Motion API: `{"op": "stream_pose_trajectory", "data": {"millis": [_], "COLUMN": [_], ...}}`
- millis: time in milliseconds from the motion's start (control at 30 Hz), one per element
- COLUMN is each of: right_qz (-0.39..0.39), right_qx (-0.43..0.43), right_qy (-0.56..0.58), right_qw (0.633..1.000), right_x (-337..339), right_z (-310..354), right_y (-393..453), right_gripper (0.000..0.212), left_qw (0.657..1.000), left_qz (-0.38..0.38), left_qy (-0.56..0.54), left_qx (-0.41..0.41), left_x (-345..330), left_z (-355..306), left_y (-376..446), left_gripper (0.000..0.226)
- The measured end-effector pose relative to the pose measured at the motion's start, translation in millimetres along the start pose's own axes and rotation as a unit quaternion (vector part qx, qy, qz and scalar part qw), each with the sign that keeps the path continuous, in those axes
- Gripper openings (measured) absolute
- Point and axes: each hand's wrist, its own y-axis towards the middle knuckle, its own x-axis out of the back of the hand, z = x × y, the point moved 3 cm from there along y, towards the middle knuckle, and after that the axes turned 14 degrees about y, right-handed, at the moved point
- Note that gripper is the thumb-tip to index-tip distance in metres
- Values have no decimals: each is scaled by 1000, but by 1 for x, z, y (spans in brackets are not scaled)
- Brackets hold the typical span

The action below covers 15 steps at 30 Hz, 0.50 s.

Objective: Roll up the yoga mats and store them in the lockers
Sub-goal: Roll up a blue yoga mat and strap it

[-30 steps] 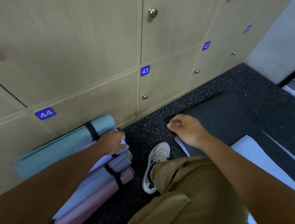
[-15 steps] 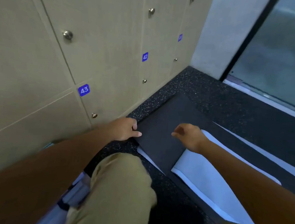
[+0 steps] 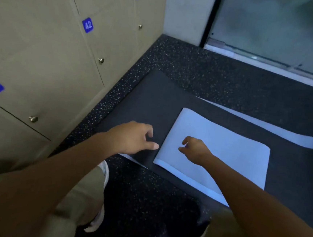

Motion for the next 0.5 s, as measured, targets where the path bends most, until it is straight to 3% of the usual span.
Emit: {"op": "stream_pose_trajectory", "data": {"millis": [233,500], "right_qz": [42,45], "right_qx": [-19,21], "right_qy": [-44,-167], "right_qw": [998,985], "right_x": [-40,-99], "right_z": [-56,-73], "right_y": [59,119], "right_gripper": [51,91], "left_qw": [998,994], "left_qz": [33,47], "left_qy": [41,96], "left_qx": [-37,-11], "left_x": [-20,-23], "left_z": [-15,-6], "left_y": [14,41], "left_gripper": [49,53]}}
